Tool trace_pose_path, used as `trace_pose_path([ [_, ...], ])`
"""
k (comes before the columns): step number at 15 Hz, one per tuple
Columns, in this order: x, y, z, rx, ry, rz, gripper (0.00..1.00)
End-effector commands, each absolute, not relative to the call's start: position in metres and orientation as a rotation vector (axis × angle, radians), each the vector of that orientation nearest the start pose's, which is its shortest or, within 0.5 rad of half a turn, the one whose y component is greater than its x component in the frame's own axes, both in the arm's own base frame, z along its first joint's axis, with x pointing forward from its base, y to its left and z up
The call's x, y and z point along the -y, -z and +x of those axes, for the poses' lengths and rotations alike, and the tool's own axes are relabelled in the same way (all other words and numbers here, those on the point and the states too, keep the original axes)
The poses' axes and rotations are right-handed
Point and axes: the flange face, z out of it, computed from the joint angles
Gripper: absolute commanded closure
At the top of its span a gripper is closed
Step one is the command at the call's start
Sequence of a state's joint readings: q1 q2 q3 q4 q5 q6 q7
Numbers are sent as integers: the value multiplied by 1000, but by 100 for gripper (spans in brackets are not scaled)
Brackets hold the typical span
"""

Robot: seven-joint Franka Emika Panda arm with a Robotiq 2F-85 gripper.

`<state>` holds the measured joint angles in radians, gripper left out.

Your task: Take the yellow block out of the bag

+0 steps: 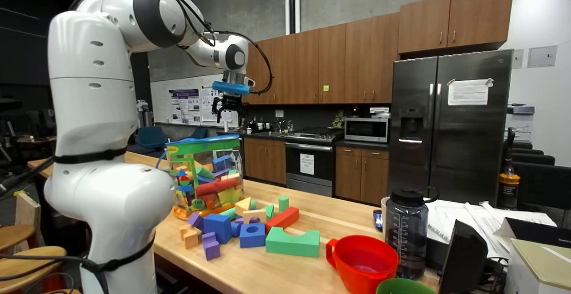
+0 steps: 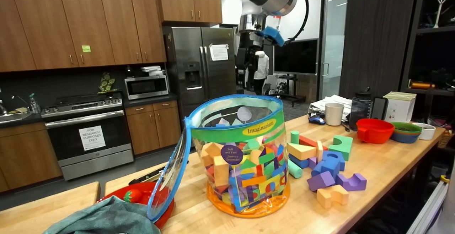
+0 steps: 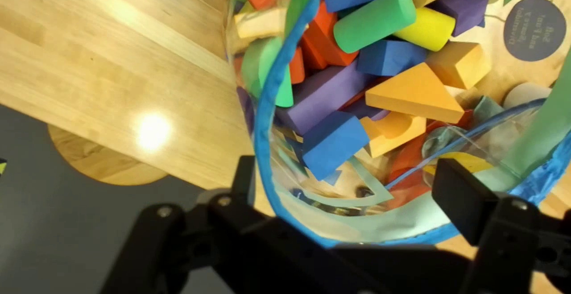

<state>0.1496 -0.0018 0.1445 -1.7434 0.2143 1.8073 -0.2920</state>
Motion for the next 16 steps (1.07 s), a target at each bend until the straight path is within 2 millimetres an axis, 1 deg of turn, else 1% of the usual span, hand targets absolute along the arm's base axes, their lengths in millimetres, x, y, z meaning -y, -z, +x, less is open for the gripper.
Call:
trace_pose_path([
  [1, -219, -578, 536, 970, 152, -2756, 0],
  [2, -228, -579, 533, 1008, 159, -2741, 0],
  [4, -243, -572, 526, 1076, 171, -2726, 0],
  [7, -254, -549, 513, 1099, 164, -2729, 0],
  [11, -254, -507, 498, 1070, 207, -2761, 0],
  [13, -251, -485, 493, 1095, 237, -2786, 0],
  [15, -246, -470, 488, 1130, 253, -2811, 0],
  [16, -244, -467, 487, 1175, 263, -2824, 0],
])
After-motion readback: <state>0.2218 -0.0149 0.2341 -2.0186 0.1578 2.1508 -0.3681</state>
